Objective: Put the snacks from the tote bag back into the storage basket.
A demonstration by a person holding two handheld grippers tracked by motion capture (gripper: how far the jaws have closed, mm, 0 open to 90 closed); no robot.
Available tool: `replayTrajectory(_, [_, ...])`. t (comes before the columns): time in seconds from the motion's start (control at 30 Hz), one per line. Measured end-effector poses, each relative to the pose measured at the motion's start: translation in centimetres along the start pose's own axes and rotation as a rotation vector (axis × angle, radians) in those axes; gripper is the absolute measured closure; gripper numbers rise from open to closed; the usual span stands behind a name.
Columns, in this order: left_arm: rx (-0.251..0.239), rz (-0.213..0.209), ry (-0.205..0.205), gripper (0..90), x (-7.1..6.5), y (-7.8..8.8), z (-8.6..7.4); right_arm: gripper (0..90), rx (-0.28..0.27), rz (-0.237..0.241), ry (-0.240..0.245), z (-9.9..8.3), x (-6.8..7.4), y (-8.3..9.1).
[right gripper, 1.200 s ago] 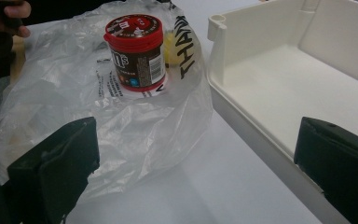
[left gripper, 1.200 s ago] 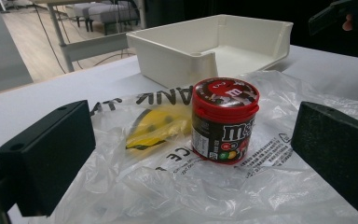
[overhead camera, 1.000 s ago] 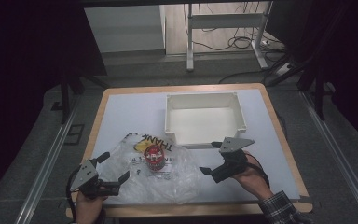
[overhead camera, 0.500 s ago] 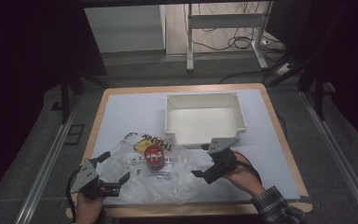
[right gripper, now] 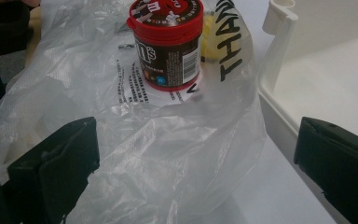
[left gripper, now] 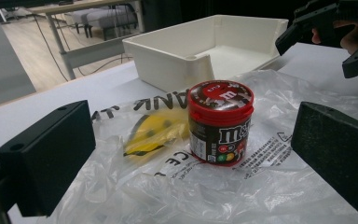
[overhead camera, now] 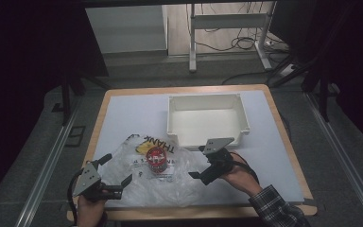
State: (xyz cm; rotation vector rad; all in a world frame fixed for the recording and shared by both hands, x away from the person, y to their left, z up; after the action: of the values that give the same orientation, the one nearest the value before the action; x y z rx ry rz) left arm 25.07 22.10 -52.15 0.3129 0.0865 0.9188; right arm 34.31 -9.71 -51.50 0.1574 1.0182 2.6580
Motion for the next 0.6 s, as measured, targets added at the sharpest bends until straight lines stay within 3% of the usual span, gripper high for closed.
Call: replayTrajectory(0.6, [0.009,0.009,-0.01,0.0,-0.1,-0.1,0.0,0.3,0.018,0.008,0.0,0.9,-0.3,-1.3])
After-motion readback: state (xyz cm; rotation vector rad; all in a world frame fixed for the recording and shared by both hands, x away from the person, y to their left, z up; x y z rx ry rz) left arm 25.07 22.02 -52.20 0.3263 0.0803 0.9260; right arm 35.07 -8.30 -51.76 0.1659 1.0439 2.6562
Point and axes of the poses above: each handheld gripper's, and its own axes: y roughly backward along the jaws, z roughly out of its top, x roughly to its left, the point moved 5 cm from there along -y, roughly forward along the jaws, and after that the axes turned 4 degrees about x, right-handed, at the moved point
